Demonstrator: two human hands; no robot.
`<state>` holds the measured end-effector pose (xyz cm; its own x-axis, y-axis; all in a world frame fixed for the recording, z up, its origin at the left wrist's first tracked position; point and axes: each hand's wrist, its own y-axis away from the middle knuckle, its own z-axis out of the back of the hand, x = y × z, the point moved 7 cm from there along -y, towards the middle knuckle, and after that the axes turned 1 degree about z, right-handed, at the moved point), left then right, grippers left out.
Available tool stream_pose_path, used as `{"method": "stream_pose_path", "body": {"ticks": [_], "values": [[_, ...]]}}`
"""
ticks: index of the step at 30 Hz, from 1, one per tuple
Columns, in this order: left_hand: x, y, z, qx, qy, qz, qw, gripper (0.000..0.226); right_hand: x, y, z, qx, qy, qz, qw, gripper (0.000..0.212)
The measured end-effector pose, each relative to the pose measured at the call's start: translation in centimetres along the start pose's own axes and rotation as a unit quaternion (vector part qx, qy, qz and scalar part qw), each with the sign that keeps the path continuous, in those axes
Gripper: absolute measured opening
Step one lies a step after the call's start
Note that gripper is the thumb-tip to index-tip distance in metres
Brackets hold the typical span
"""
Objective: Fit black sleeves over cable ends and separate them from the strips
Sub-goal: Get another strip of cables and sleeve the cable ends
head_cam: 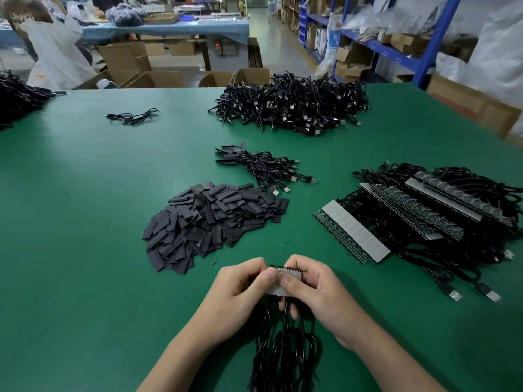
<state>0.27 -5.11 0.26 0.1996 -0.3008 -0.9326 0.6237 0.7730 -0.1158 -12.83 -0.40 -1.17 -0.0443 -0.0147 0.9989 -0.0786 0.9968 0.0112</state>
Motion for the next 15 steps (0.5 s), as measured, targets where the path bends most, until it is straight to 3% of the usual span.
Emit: {"method": "stream_pose_path", "body": {"ticks": [7,12,15], "values": [[-0.1,-0.2,0.7,-0.042,-0.003,-0.002,0.999,0.038,0.4,0.2,1.2,-0.028,0.158,0.007,0.987,0.022],[-0.2,-0.1,1.0,-0.068,-0.033,-0.007,0.997,0.037,1.8,0.5,2.3,-0.099,0.378,0.085,0.917,0.027],[-0.4,0.0,0.6,-0.069,-0.023,-0.015,0.997,0.039,2.6,0.6,1.4,-0.099,0.410,0.136,0.896,0.033]]}}
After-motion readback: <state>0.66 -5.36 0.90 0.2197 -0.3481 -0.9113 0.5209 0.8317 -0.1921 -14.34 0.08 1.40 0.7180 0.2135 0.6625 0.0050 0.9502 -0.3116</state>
